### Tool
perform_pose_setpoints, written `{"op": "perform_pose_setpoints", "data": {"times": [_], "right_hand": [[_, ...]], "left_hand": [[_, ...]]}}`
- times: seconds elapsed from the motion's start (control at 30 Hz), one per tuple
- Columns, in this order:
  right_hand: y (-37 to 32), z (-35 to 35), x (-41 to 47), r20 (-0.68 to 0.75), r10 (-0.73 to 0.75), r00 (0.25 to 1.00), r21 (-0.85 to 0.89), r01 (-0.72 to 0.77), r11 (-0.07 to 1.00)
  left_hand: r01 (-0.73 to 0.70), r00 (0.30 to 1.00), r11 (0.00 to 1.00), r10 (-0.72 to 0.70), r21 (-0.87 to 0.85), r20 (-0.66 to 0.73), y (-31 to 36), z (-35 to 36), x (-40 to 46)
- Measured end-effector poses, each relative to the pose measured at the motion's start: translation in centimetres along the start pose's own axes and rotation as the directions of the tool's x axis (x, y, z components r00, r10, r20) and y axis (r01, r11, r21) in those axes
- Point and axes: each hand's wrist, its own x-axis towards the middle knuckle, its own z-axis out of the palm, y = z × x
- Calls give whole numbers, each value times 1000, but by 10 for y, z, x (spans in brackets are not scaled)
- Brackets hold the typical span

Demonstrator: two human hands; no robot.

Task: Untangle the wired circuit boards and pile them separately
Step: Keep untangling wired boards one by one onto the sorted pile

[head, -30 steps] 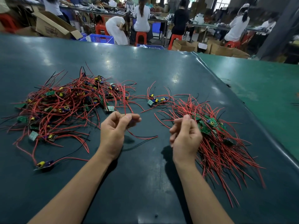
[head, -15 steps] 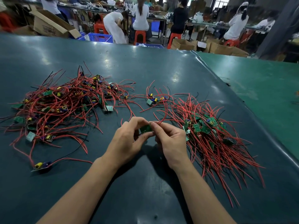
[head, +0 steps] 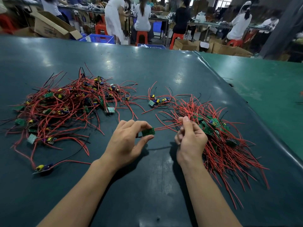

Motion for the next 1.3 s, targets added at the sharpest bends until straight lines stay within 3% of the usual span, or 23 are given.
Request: {"op": "perform_pose_setpoints", "data": {"times": [0.17, 0.3, 0.5, 0.67, 0.77, 0.87, 0.93, 1.0, 1.07, 1.2, 1.3], "right_hand": [[-3, -3, 2, -77, -46, 996, 47, 50, 998], [-8, -4, 5, -172, -113, 979, 60, 125, 990], [-11, -2, 1, -174, -189, 966, 37, 198, 980], [-12, -3, 3, -169, -99, 981, 115, 119, 986], [-12, -3, 3, -59, 14, 998, 180, -3, 984], [-8, 2, -4, 199, 147, 969, -12, -147, 989], [-2, 7, -16, 438, 248, 864, -237, -155, 959], [3, 11, -29, 593, 311, 742, -401, -63, 914], [6, 10, -35, 624, 325, 710, -453, -9, 891], [3, 9, -36, 598, 312, 739, -427, -36, 903], [4, 12, -33, 557, 154, 816, -431, 126, 894]], "left_hand": [[-5, 998, 1000, 3, 27, 63, 1, 0, 0], [-38, 999, 999, 38, -3, 28, 1, -2, 0], [-91, 995, 996, 91, 6, -32, 4, -5, 5], [-95, 995, 995, 95, 11, -41, 0, -3, 6], [-33, 990, 999, 34, 9, -134, -3, -3, 1], [0, 977, 1000, 5, 23, -213, -6, -5, 2], [-65, 980, 996, 74, 54, -187, -6, -6, 3], [-149, 980, 987, 155, 59, -127, -5, -6, 3], [-193, 975, 979, 198, 57, -98, -4, -6, 2], [-231, 968, 972, 233, 35, -93, -4, -8, 5], [-179, 981, 983, 181, 26, -70, -7, -8, 4]]}}
